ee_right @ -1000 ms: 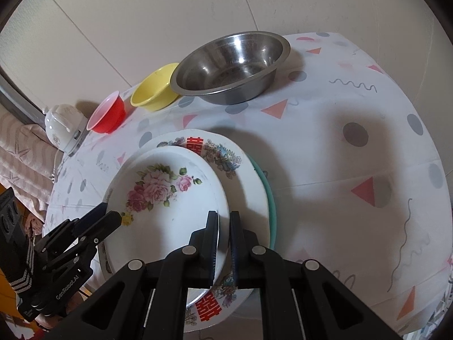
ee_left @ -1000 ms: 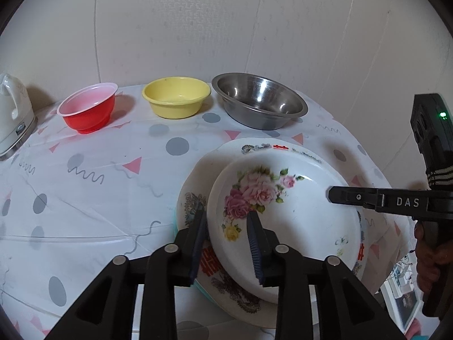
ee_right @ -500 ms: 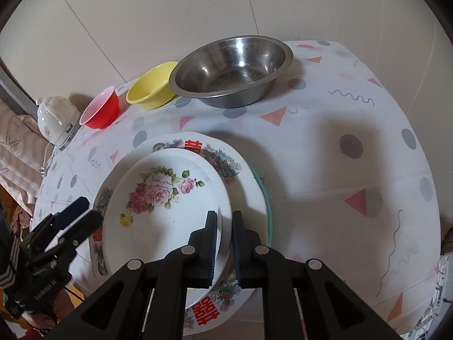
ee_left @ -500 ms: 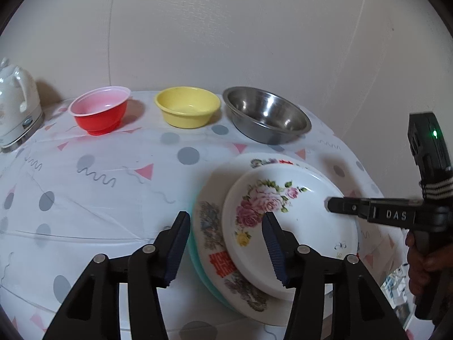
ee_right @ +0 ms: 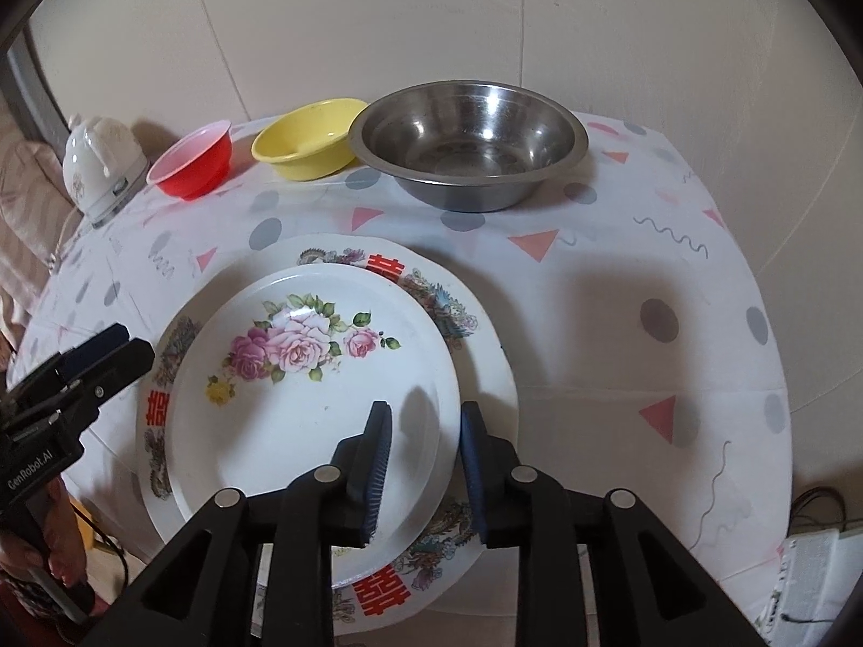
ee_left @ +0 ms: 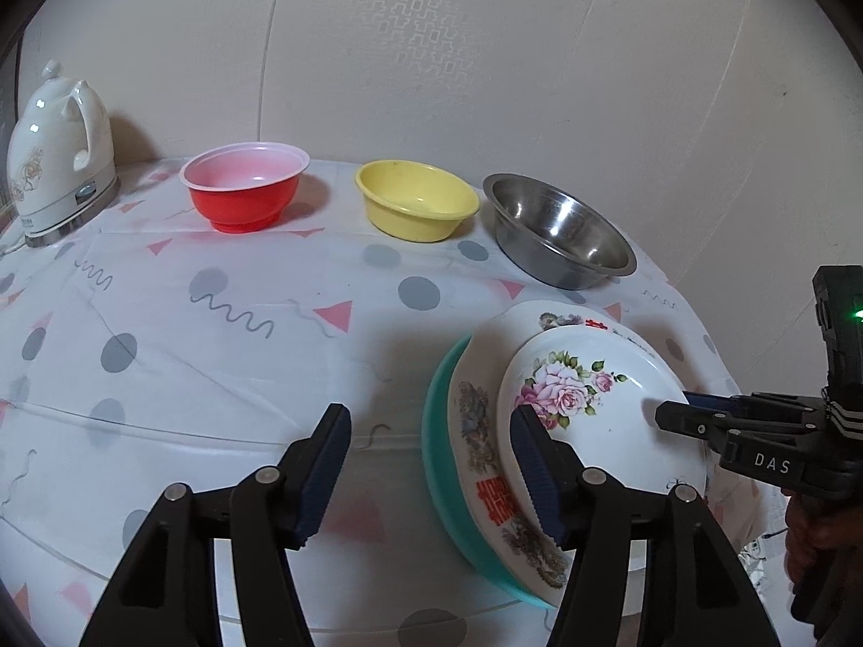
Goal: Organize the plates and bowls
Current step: 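Open both grippers and pull them back from the plate stack, then move both grippers to the steel bowl and grasp its rim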
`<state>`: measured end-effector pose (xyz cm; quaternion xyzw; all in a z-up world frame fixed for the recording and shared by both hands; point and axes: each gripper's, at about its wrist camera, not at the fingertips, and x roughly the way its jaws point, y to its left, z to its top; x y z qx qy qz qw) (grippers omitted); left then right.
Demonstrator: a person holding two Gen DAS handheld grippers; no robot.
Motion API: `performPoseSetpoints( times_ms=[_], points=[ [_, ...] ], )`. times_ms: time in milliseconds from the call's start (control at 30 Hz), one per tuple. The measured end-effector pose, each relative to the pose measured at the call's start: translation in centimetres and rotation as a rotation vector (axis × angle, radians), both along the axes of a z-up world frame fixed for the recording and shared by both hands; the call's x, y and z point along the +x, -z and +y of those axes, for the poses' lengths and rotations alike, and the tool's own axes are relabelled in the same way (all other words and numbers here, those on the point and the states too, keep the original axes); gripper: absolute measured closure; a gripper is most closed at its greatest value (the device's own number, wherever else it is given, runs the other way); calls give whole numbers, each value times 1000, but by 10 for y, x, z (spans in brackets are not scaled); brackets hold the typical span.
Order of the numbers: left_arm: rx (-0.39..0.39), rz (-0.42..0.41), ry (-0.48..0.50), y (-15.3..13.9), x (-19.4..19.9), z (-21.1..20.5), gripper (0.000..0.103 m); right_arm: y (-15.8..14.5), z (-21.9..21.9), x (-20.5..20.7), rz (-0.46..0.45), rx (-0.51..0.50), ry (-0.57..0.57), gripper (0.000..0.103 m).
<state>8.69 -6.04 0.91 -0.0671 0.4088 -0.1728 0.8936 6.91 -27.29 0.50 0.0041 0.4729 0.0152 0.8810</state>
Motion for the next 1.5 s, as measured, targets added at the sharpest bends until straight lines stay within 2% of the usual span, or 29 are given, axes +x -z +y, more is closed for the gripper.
performPoseSetpoints(
  times_ms=[100,233,467,667,900,1200,1367,1500],
  points=[
    [-12,9,-2,0,0,2,40,0,8,0,2,-62,-14,74],
    [-14,15,-7,1,1,5,40,1,10,1,1,-89,-20,73],
    [-19,18,-21,0,1,10,39,0,10,0,1,-70,-14,73],
    [-26,25,-19,0,2,10,32,-1,3,-2,-5,-42,-2,73],
    [-51,35,-44,-5,7,11,28,-4,-18,-7,-47,79,36,73],
    [-30,28,-43,-17,24,0,20,-18,-60,-5,-153,305,136,69],
    [-38,46,-31,-26,40,-5,18,-23,-75,3,-195,324,168,64],
    [-11,50,-22,-32,56,-16,17,-27,-90,20,-223,350,199,63]
  ],
)
